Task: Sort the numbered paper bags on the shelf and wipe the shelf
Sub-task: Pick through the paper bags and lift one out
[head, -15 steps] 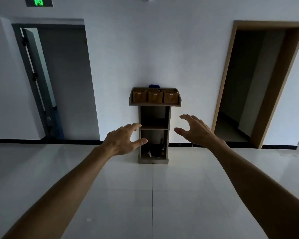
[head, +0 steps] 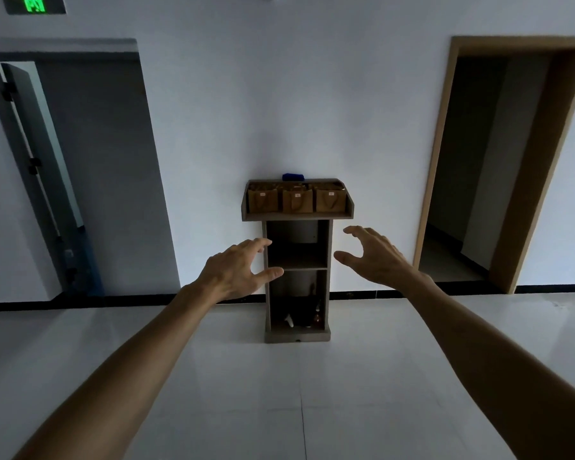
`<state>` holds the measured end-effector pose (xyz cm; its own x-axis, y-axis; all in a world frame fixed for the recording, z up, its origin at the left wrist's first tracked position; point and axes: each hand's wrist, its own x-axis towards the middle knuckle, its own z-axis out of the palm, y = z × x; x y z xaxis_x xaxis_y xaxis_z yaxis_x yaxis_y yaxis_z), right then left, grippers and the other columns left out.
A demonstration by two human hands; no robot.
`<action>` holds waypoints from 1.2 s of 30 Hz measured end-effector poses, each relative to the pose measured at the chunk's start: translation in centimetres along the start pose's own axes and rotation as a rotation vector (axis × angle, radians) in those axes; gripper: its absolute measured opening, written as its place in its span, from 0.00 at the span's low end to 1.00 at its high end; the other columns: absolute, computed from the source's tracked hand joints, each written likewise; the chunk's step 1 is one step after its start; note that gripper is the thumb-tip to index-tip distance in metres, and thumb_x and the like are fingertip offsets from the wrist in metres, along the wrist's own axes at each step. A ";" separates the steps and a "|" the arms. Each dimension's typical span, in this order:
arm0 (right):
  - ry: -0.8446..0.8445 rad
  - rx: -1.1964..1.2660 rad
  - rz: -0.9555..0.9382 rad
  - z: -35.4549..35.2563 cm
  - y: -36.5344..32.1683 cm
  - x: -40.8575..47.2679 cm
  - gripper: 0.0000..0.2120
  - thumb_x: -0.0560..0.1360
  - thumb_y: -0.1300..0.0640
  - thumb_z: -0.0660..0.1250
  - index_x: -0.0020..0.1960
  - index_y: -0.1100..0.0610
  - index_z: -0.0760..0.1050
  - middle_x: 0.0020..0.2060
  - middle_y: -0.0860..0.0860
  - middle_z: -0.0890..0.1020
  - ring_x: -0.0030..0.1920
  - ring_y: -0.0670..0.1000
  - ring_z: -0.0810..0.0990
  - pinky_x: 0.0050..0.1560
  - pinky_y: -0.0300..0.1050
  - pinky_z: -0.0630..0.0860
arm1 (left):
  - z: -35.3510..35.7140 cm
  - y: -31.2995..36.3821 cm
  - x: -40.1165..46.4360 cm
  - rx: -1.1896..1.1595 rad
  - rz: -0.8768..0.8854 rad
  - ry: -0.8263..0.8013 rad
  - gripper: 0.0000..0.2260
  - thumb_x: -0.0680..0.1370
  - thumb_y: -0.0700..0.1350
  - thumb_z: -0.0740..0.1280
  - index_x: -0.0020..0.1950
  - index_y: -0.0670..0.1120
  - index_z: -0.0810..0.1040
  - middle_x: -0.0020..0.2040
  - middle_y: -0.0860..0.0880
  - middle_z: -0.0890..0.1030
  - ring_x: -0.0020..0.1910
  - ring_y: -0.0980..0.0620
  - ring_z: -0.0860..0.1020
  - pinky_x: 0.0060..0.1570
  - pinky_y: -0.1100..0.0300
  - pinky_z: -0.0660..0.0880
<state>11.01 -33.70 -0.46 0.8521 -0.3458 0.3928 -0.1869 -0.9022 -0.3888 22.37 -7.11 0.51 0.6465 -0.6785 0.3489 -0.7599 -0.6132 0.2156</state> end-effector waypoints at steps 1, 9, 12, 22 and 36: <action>0.001 0.006 -0.002 0.5 0.1 1.3 0.32 0.75 0.38 0.65 0.74 0.50 0.62 0.73 0.53 0.68 0.70 0.59 0.68 0.67 0.62 0.68 | 0.2 -0.7 1.2 -0.005 -0.002 0.000 0.30 0.75 0.66 0.61 0.74 0.56 0.61 0.72 0.55 0.70 0.68 0.49 0.72 0.60 0.47 0.72; -0.014 0.045 0.013 5.8 2.6 10.7 0.31 0.75 0.39 0.65 0.73 0.51 0.63 0.72 0.53 0.70 0.69 0.58 0.69 0.66 0.62 0.70 | 4.3 -5.9 10.5 -0.039 -0.005 -0.018 0.30 0.75 0.65 0.62 0.74 0.56 0.61 0.72 0.56 0.70 0.68 0.50 0.72 0.58 0.49 0.72; -0.014 0.054 0.013 7.8 4.5 14.8 0.31 0.75 0.39 0.66 0.73 0.51 0.63 0.72 0.53 0.69 0.70 0.58 0.69 0.66 0.62 0.69 | 6.2 -7.4 14.8 -0.043 -0.012 -0.021 0.30 0.75 0.65 0.62 0.74 0.56 0.62 0.72 0.56 0.70 0.67 0.51 0.72 0.58 0.50 0.72; -0.041 0.110 -0.031 12.7 12.2 31.6 0.30 0.75 0.40 0.67 0.72 0.50 0.64 0.72 0.53 0.69 0.69 0.57 0.70 0.65 0.62 0.71 | 12.2 -11.4 30.9 -0.049 -0.053 -0.016 0.30 0.75 0.64 0.63 0.74 0.56 0.61 0.71 0.56 0.70 0.67 0.53 0.72 0.57 0.52 0.71; -0.113 0.095 -0.099 20.8 18.1 53.2 0.30 0.75 0.39 0.67 0.73 0.48 0.63 0.72 0.51 0.68 0.70 0.56 0.68 0.65 0.61 0.72 | 19.2 -21.3 49.5 -0.081 -0.128 0.045 0.29 0.75 0.64 0.63 0.73 0.56 0.63 0.69 0.58 0.71 0.65 0.55 0.73 0.54 0.54 0.70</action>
<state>63.17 -63.06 -3.93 0.9145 -0.2207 0.3391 -0.0570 -0.9001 -0.4320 71.84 -35.39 -4.36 0.7361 -0.5770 0.3539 -0.6757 -0.6578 0.3327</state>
